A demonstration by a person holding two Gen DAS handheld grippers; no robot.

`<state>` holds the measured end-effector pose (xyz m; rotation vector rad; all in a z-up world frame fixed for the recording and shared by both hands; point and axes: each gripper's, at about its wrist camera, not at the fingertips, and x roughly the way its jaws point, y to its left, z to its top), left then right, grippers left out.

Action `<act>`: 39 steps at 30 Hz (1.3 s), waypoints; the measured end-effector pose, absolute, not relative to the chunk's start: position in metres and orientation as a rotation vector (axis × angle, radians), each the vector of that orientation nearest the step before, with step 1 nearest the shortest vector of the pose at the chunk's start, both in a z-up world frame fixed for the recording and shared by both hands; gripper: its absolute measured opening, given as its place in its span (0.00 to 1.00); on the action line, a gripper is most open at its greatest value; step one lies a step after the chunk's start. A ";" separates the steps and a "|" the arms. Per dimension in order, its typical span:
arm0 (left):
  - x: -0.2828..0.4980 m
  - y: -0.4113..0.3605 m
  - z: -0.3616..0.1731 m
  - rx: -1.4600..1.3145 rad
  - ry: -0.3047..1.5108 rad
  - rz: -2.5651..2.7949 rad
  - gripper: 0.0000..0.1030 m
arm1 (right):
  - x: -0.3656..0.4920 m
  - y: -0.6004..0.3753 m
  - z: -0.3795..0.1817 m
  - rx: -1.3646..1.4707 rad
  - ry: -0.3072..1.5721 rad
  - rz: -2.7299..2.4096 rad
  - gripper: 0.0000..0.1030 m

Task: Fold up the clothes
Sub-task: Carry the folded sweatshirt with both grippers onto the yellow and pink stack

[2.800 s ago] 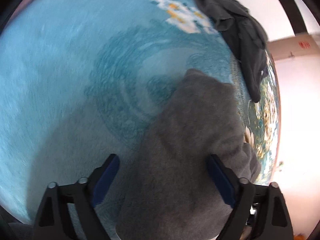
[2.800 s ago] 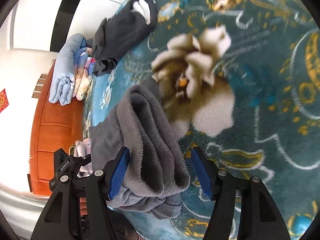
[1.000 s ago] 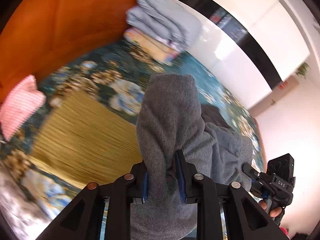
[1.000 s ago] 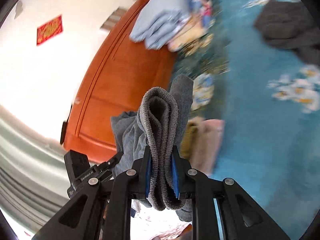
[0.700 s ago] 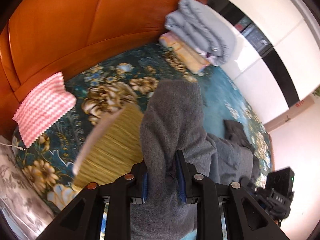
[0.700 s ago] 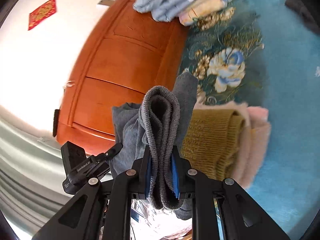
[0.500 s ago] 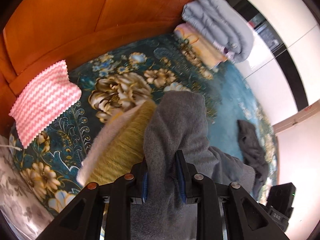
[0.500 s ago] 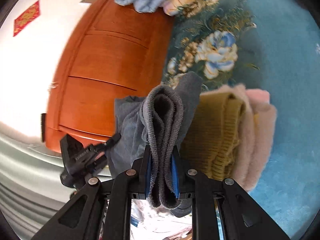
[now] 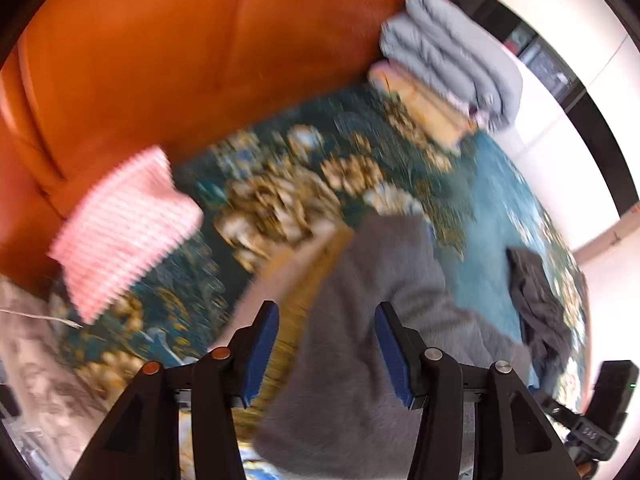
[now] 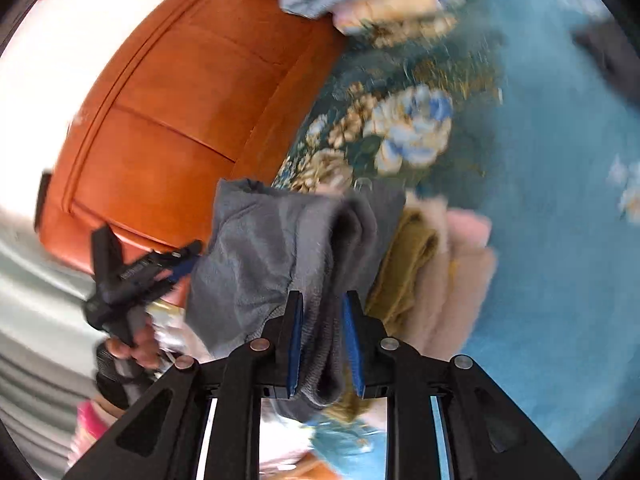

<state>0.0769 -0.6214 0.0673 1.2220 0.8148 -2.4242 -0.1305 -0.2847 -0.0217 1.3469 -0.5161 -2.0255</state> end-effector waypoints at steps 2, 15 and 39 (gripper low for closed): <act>0.081 -0.603 0.076 1.213 0.763 -2.502 0.53 | -0.134 -0.290 -0.003 1.292 -0.416 -2.072 0.22; 0.067 -0.593 0.012 1.326 0.749 -2.483 0.54 | -0.145 -0.344 -0.001 1.248 -0.109 -2.115 0.23; -0.017 -0.609 0.005 1.470 1.000 -2.424 0.54 | -0.067 -0.377 -0.043 1.128 0.123 -2.045 0.24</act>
